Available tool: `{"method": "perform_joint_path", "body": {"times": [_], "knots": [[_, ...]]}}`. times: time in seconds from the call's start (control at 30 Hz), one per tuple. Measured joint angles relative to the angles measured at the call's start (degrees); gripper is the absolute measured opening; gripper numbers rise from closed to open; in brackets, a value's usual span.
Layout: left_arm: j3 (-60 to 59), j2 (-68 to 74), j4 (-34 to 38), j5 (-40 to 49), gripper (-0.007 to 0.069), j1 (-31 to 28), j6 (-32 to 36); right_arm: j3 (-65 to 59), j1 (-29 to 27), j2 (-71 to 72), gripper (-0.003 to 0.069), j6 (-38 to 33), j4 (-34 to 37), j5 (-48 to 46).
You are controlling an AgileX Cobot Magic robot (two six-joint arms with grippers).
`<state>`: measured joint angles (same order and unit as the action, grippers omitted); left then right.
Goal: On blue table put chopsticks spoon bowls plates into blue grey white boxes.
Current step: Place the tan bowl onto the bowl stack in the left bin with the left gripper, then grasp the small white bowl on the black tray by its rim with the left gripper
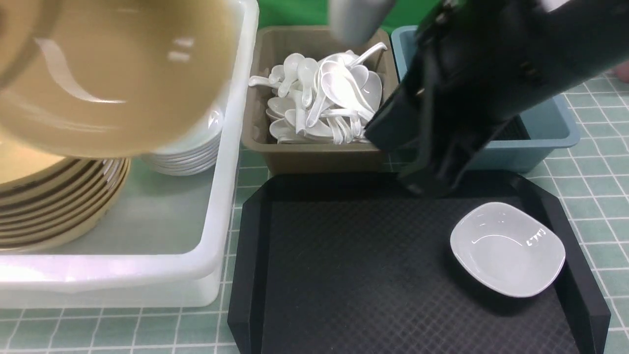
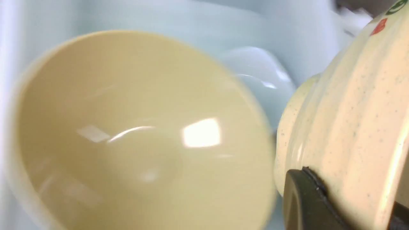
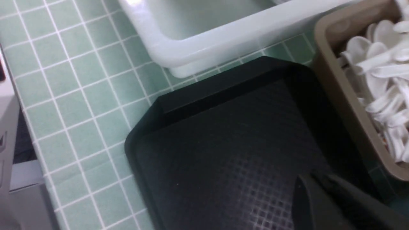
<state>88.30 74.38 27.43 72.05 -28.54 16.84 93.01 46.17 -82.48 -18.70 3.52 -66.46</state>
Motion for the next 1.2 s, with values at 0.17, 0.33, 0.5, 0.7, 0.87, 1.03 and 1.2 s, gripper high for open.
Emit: {"method": "perform_joint_path", "body": {"times": [0.17, 0.33, 0.5, 0.7, 0.87, 1.03, 1.2], "knots": [[-4.9, 0.0, 0.0, -6.4, 0.0007, -9.5, -4.8, 0.0, 0.2, -1.8, 0.0048, -0.1, 0.0, 1.1], [-6.7, 4.8, -0.4, -9.7, 0.0008, -9.9, -5.5, 0.0, 0.2, -2.0, 0.0048, -0.2, -0.1, 0.8], [-6.9, 12.2, -0.3, -11.7, 0.0043, -10.0, -6.0, 0.0, 0.2, -2.0, 0.0048, -1.1, -0.1, -0.5], [-6.9, 16.6, -0.8, -11.5, 0.0240, -9.9, -4.8, 0.0, 0.2, -2.0, 0.0048, -1.7, -0.1, -0.7], [-5.8, 16.7, -0.7, -9.9, 0.0426, -9.9, -4.8, 0.0, 0.2, -2.0, 0.0048, -2.5, -0.1, -0.7], [0.1, 16.3, -2.2, -4.5, 0.0558, -9.9, -5.2, 0.0, 0.2, -2.0, 0.0048, -2.6, -0.1, -0.7], [9.4, 13.8, -2.7, -1.4, 0.0583, -8.6, -7.8, 0.0, 0.2, -2.0, 0.0048, -2.6, -0.8, -0.7]]}}
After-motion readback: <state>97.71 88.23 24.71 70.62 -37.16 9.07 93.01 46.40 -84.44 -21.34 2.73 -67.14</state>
